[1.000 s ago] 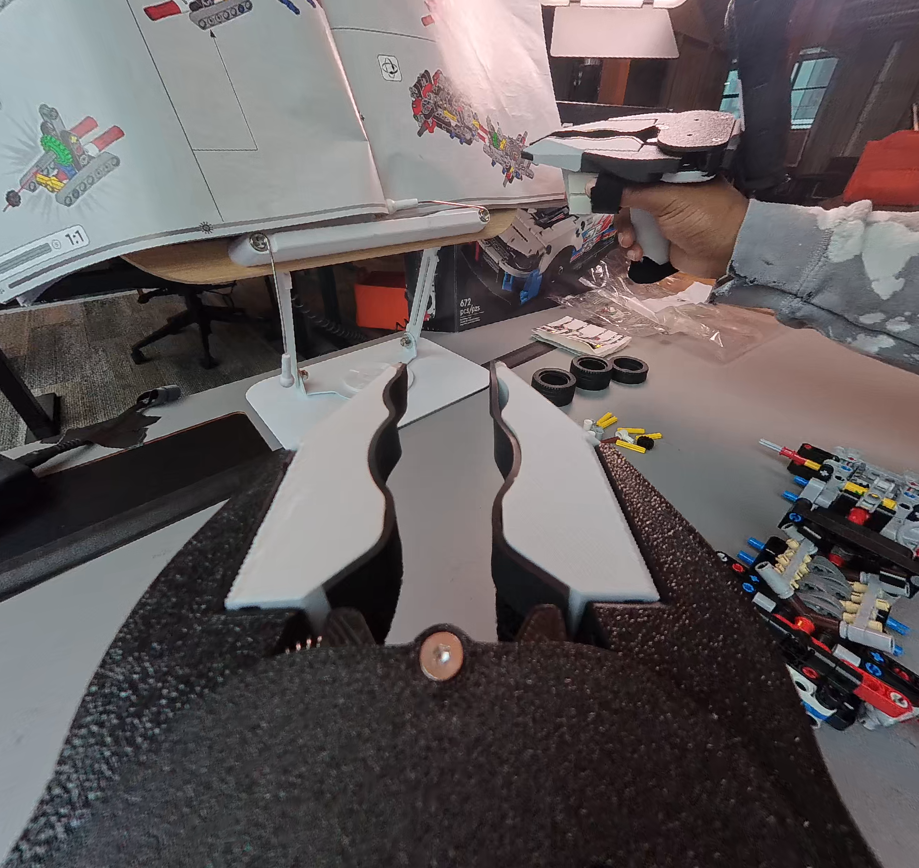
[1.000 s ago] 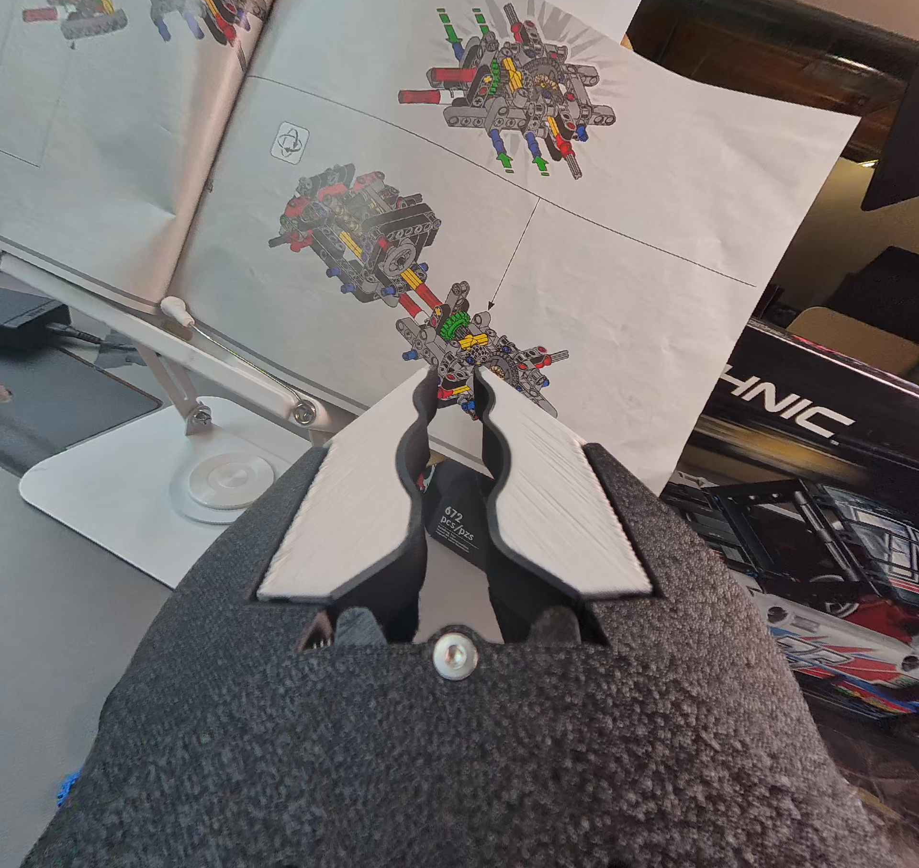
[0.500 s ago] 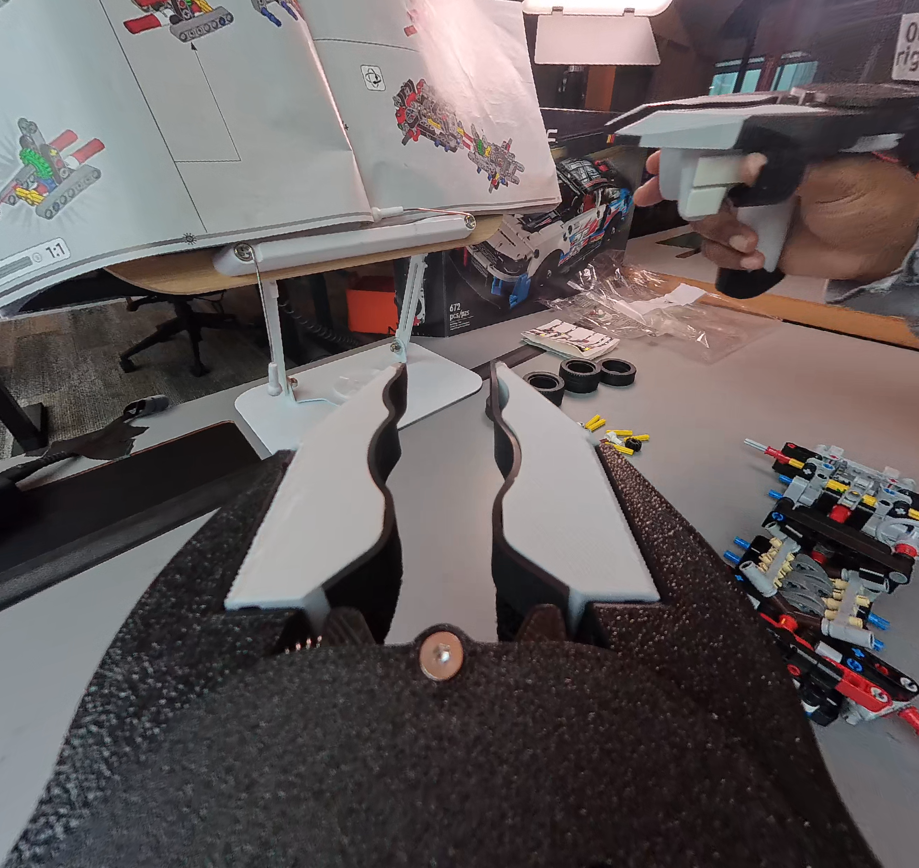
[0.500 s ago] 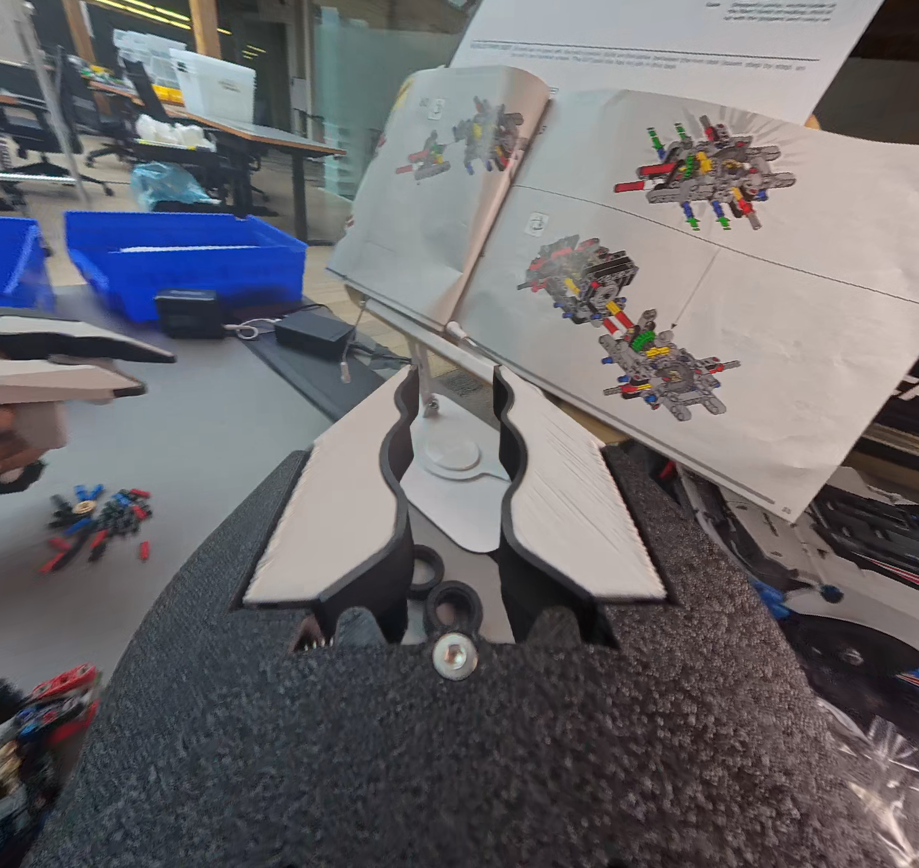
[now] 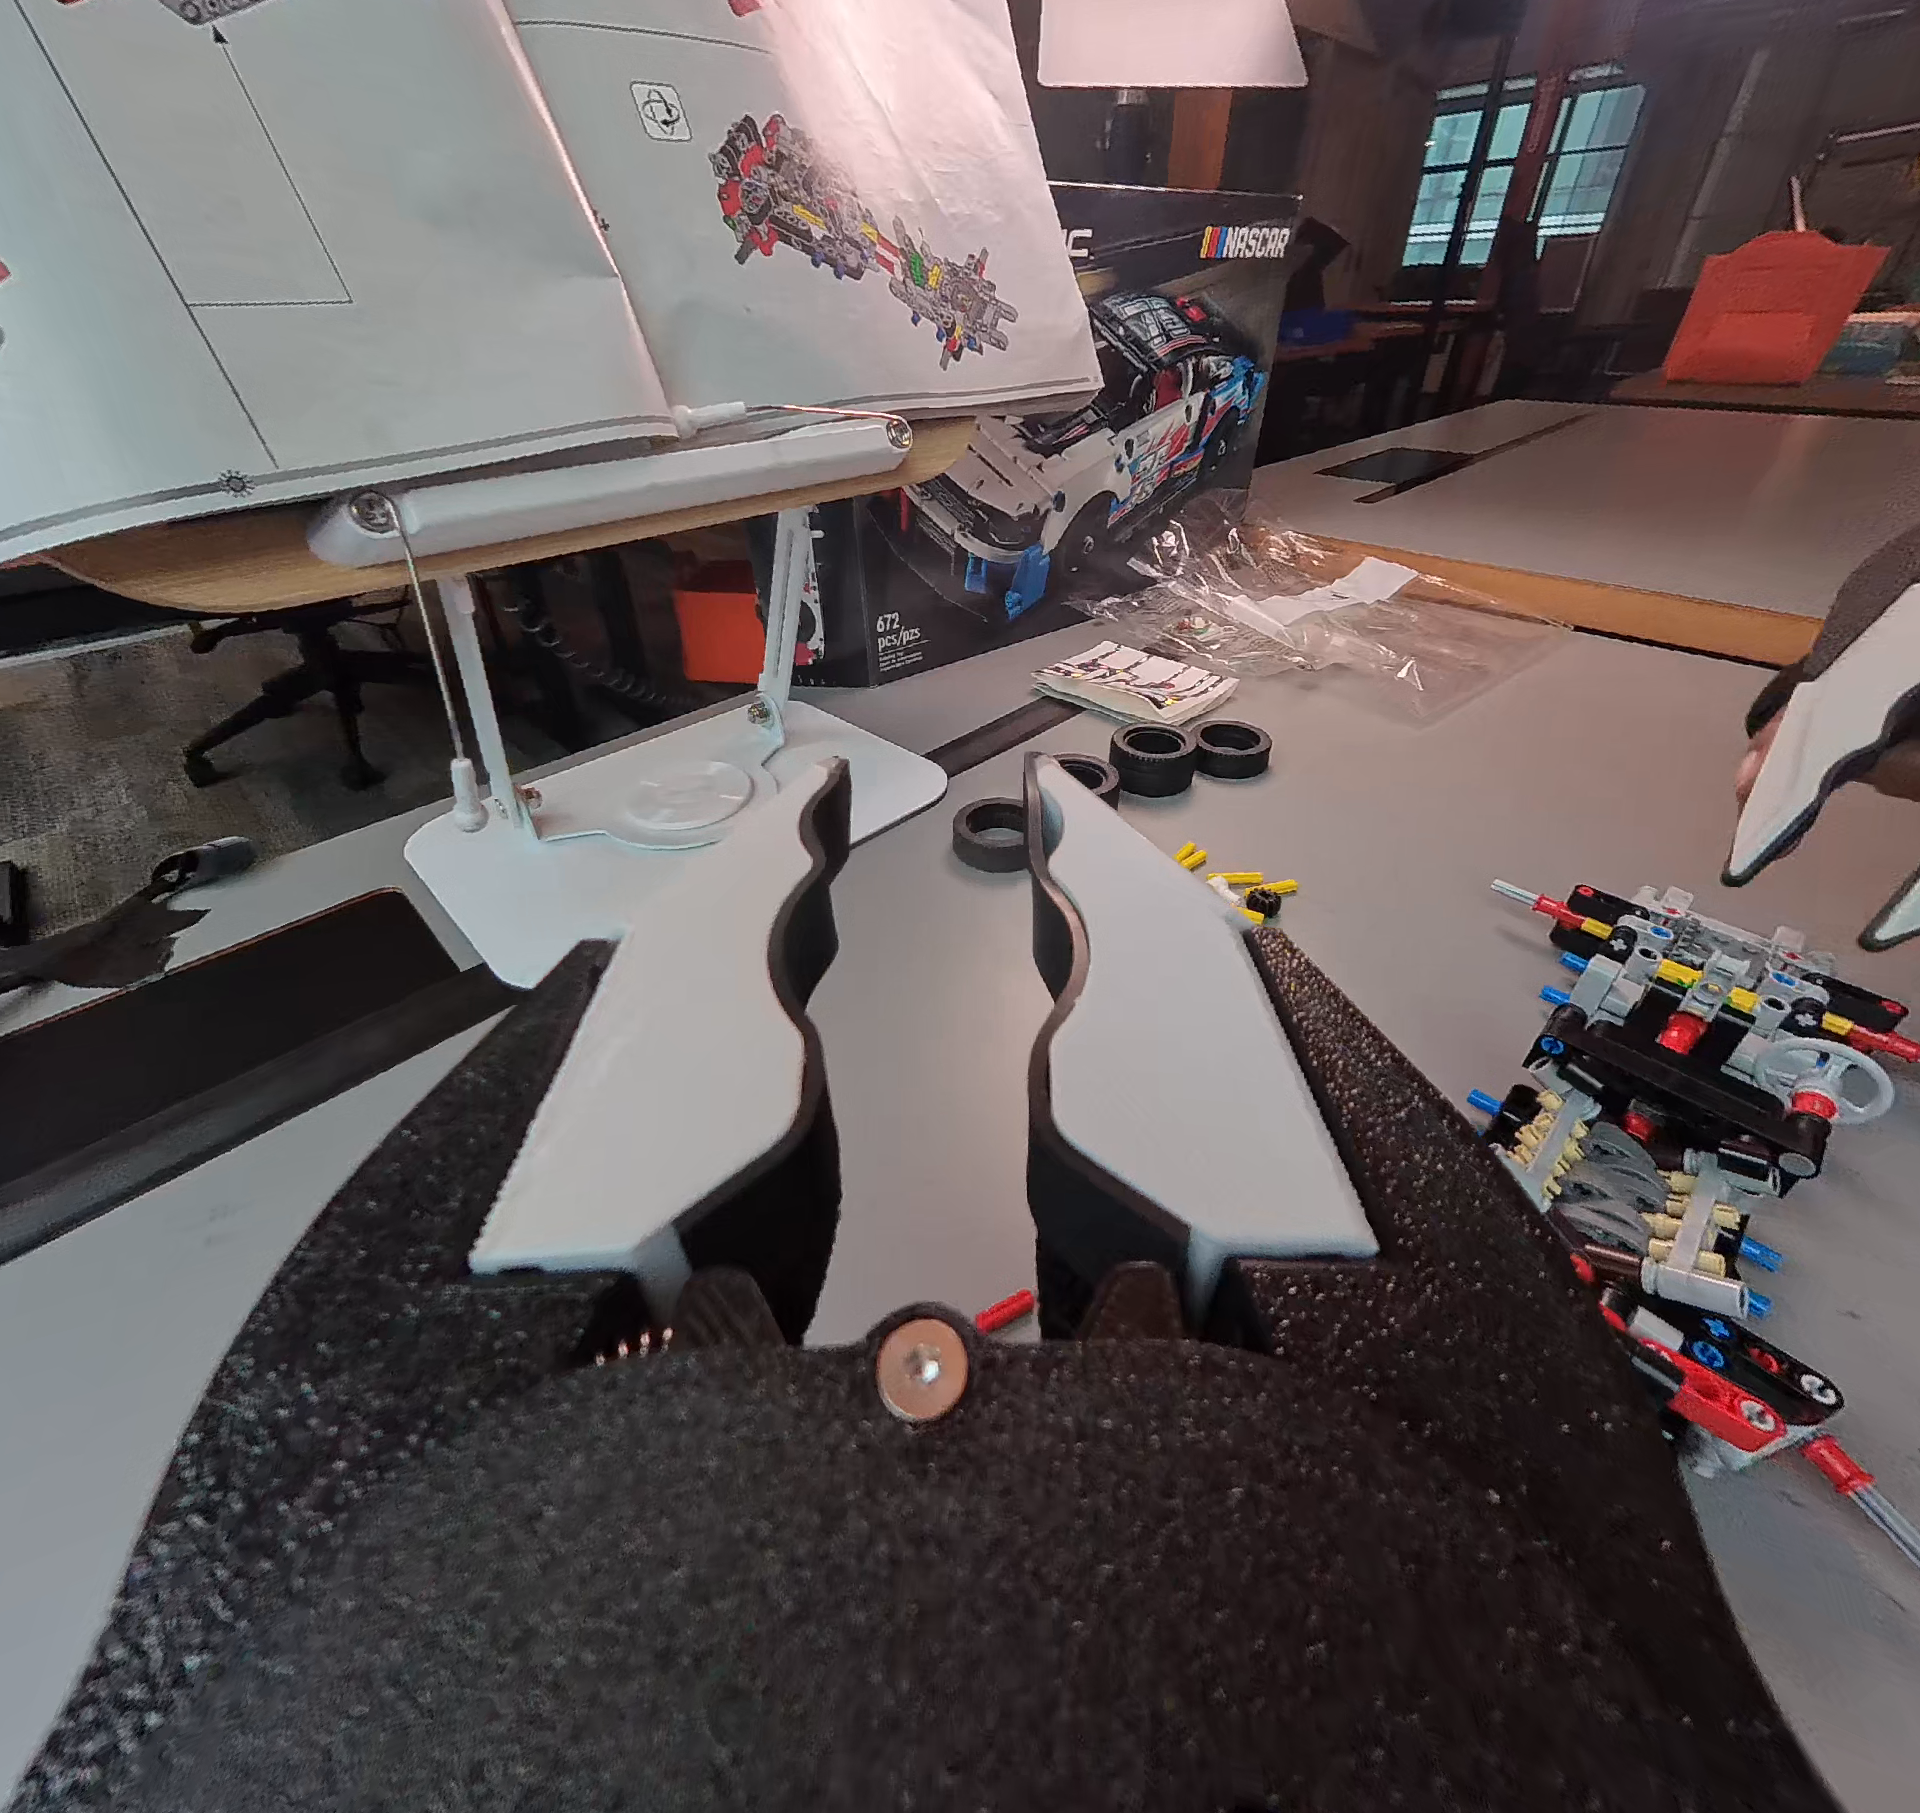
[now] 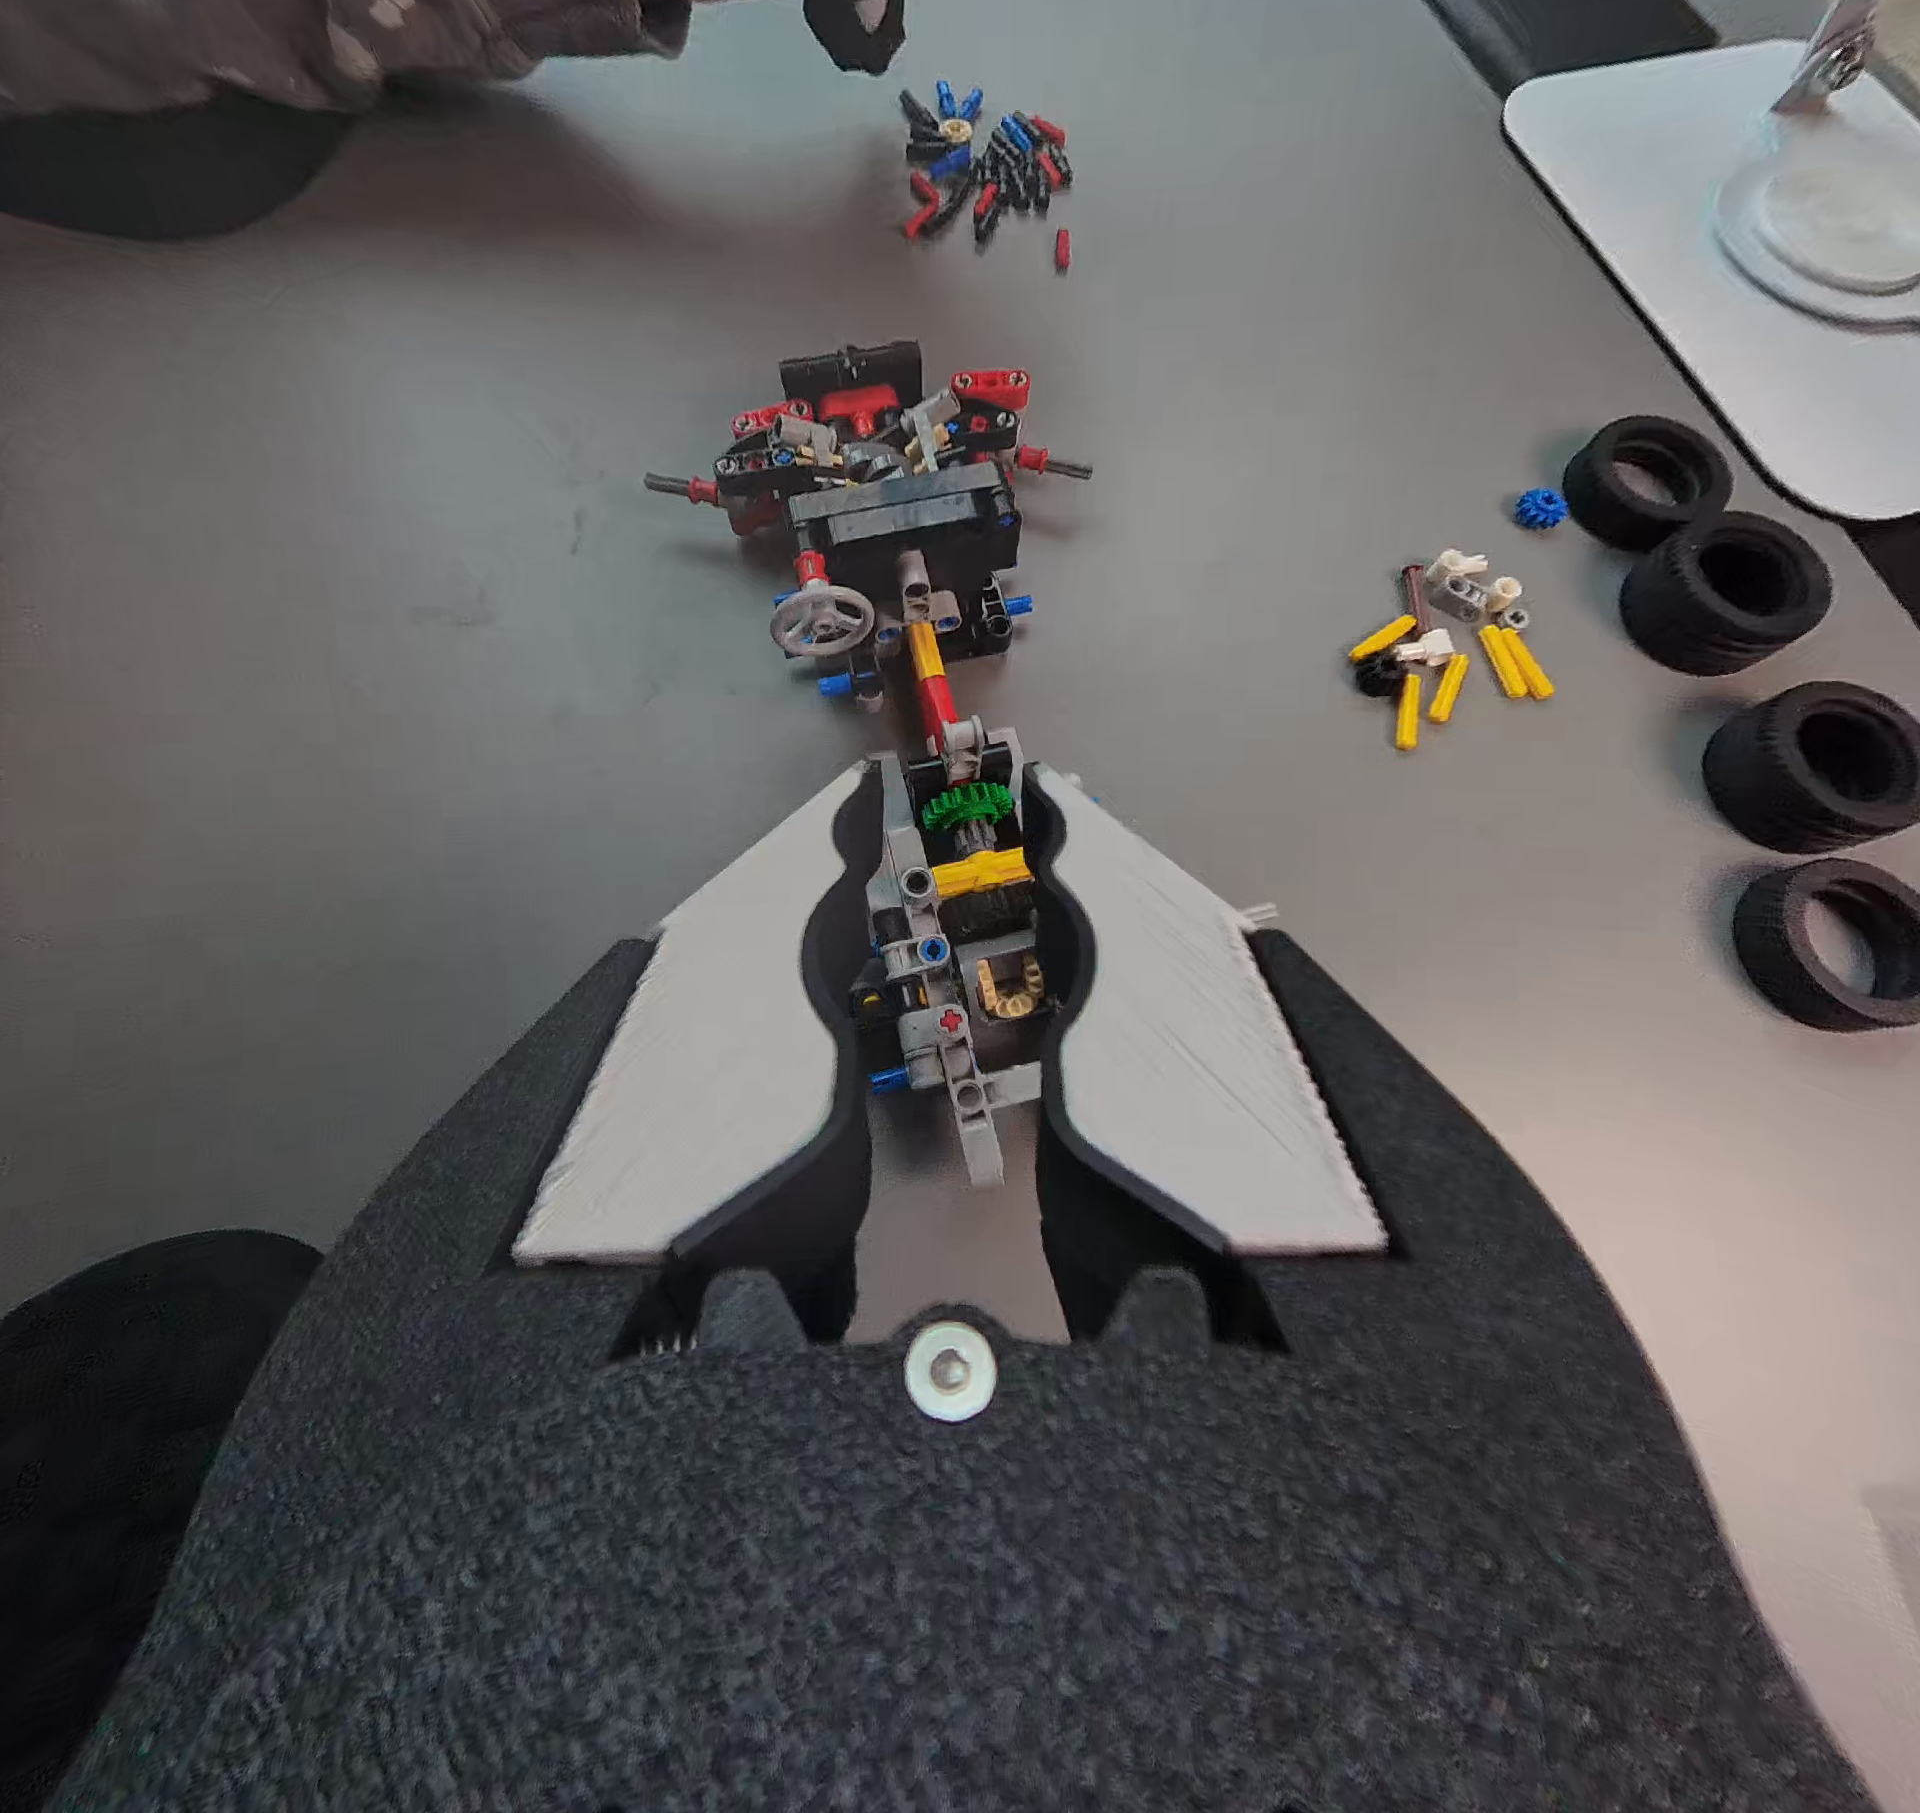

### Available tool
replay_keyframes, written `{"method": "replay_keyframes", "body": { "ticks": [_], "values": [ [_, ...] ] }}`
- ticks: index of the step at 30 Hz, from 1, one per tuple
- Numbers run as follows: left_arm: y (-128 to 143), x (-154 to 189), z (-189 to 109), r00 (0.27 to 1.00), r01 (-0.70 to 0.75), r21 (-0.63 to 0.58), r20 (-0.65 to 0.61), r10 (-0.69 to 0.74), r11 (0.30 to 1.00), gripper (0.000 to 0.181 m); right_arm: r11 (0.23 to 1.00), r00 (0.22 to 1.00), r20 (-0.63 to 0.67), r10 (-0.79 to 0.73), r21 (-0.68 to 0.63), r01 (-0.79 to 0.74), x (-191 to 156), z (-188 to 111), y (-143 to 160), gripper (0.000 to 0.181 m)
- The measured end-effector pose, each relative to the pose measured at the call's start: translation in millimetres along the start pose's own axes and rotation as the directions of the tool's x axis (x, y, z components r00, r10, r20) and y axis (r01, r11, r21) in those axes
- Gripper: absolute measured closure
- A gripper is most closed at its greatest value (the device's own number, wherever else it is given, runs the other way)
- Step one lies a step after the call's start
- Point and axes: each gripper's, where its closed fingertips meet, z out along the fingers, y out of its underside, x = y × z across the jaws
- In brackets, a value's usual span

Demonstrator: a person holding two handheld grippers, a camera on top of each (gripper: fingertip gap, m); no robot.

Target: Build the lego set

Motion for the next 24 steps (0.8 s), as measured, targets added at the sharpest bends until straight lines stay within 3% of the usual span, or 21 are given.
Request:
{"method": "replay_keyframes", "body": {
  "ticks": [7,10,15,19,22,24],
  "values": [
    [-3,30,4,0.995,-0.068,-0.004,-0.073,0.068,0.998,0.148,0.994,0.995,-0.053,-0.090,-0.071,0.086,-1,26,6,0.153],
    [-4,40,6,0.991,-0.088,-0.004,-0.103,0.087,0.996,0.148,0.991,0.990,-0.075,-0.119,-0.066,0.114,-1,34,2,0.174],
    [-7,58,6,0.977,-0.137,-0.002,-0.168,0.134,0.991,0.149,0.992,0.991,-0.057,-0.123,-0.014,0.122,-10,39,-3,0.174],
    [-7,95,3,0.932,-0.159,-0.011,-0.332,0.147,0.987,0.148,0.998,0.999,0.016,-0.051,0.032,0.050,-20,43,-9,0.174],
    [11,141,-4,0.834,-0.186,-0.122,-0.545,0.091,0.975,0.143,0.997,0.993,0.118,0.024,0.066,-0.031,-30,43,-10,0.172],
    [24,163,-9,0.780,-0.214,-0.179,-0.624,0.057,0.960,0.138,0.991,0.988,0.140,0.062,0.107,-0.077,-29,40,-13,0.170]
  ]
}}
